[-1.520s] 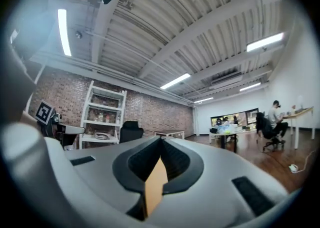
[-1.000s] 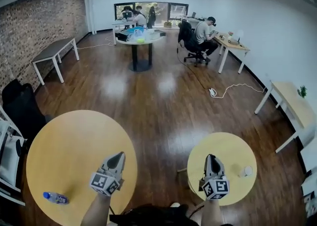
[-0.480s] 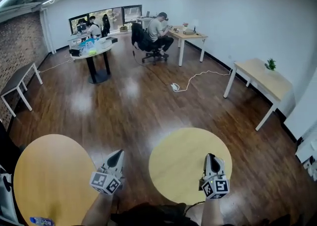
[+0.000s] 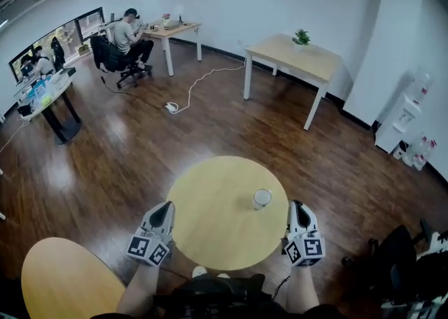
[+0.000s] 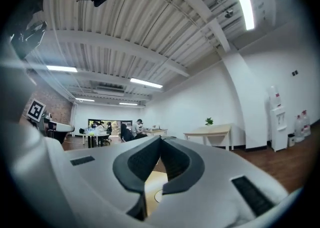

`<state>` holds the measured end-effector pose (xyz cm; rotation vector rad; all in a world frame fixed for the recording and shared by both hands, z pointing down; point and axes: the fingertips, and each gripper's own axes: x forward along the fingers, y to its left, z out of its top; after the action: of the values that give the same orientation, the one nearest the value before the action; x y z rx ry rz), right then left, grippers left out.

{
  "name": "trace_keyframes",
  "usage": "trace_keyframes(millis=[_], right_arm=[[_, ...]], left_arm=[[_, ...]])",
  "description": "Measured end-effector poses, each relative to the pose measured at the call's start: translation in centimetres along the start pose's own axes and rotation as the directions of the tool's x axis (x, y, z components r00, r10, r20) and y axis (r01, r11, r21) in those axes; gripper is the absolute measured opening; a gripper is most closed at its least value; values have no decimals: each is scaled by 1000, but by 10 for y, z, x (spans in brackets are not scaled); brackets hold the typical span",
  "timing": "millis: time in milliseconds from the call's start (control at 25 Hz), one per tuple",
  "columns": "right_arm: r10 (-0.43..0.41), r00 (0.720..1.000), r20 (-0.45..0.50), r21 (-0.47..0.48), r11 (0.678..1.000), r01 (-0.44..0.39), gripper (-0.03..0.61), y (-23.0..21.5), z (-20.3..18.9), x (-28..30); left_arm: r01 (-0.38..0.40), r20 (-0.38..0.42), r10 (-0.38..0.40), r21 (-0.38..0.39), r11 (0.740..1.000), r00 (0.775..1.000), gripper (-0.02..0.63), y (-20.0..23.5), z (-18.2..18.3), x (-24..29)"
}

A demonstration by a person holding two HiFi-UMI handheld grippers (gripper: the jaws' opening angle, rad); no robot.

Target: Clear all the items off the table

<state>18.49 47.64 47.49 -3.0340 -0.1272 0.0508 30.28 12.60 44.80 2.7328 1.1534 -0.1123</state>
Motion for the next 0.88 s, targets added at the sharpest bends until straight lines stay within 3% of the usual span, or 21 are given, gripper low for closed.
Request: trace_keyframes(millis=[280,480,680,880], right_arm=[[-121,993,-6,-62,991,121,2,-1,7,-11],[-156,987,-45,-76,985,152,31,12,-6,-6],[-192,974,-122,-90,979,181,166,21,-34,6],[-215,955,-203,-113,974,196,246,22,-70,23]], left_arm=[[131,14,-130,-46,990,991,2,12,-12,39],[178,-7,-178,-57,982,984,2,22,-21,49],[179,-28,-182,-87,980,983,2,42,-30,50],[156,-82,-165,-112,982,983,2,50,-54,55]])
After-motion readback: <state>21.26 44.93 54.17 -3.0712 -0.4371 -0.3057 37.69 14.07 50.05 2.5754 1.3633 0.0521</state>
